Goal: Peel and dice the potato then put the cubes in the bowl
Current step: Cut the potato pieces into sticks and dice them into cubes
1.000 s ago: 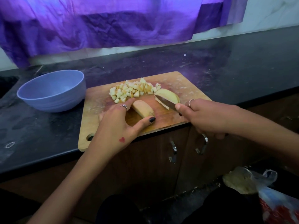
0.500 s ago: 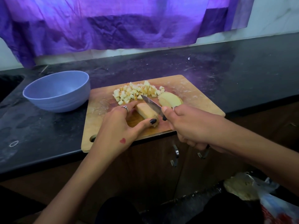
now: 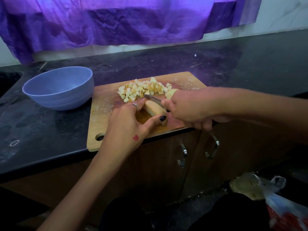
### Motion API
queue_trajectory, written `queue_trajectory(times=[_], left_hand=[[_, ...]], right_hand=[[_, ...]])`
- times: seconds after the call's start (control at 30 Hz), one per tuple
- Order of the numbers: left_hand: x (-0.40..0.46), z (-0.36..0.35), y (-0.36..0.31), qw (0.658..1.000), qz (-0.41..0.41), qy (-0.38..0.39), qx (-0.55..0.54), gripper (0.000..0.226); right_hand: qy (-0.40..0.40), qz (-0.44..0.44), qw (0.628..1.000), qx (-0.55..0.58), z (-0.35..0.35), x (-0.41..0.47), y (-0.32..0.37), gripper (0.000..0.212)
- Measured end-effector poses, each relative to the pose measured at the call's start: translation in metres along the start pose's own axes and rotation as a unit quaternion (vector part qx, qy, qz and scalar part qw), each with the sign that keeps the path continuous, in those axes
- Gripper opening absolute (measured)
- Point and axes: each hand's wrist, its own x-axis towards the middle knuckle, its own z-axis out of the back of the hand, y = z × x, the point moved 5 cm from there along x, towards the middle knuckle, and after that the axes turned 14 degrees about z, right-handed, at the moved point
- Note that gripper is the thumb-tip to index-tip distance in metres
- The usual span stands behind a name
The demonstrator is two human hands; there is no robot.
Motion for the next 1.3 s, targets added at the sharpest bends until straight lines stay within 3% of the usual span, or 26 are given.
queue_trajectory(times=[0.17,0.33,0.57,0.83,1.3], left_hand=[[0.003,-0.003,0.003,1.000,0.000,-0.005,0.023,0.073],[-0.001,-0.003,-0.003,0.999,-0.014,-0.021,0.042,0.076],[0.001,0.001,-0.005,0.997,-0.015,-0.040,0.069,0.062],[0.007,-0.002,0.000,0.998,-0.008,-0.003,0.069,0.071],[0.000,0.000,-0.005,0.997,-0.016,-0.034,0.066,0.072]], right_hand=[[0.052,0.017,0.999,0.005,0.003,0.002,0.003,0.022],[0.101,-0.051,0.994,0.010,0.004,-0.011,-0.007,0.053],[0.090,-0.050,0.989,0.103,-0.008,0.005,-0.005,0.049],[0.111,-0.063,0.989,0.071,-0.010,0.002,-0.005,0.053],[0.077,-0.047,0.995,0.042,-0.015,-0.026,-0.022,0.053]])
